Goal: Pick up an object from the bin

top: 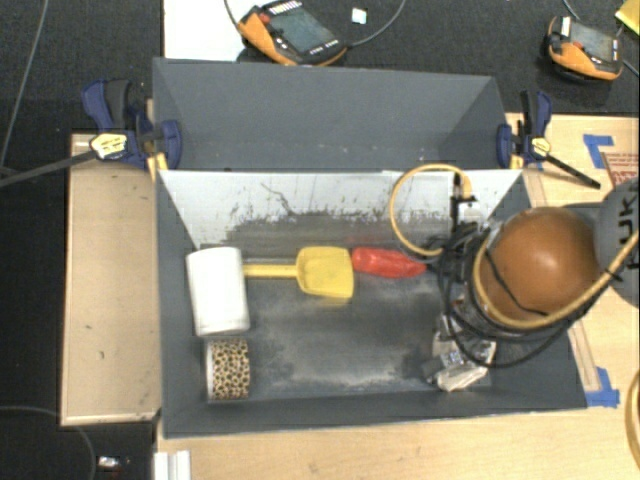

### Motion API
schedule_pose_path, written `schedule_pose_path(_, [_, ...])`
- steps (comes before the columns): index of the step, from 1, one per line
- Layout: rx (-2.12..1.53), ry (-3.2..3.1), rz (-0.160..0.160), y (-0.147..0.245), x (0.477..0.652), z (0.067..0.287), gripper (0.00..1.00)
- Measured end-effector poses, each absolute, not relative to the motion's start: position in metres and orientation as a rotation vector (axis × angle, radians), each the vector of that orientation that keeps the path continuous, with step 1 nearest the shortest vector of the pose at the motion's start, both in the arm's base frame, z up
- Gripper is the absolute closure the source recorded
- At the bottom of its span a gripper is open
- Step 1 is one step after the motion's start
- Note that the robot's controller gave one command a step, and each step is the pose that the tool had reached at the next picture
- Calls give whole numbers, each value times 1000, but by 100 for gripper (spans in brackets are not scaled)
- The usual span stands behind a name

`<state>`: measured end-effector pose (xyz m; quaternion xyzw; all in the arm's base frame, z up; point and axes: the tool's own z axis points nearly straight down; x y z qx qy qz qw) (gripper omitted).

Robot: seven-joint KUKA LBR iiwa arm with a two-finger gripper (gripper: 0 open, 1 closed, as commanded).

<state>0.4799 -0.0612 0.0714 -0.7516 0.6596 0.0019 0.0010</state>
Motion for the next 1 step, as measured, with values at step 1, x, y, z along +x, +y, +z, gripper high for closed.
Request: schedule_pose_path(1, [-2363,2073,19,-60,477,102,100])
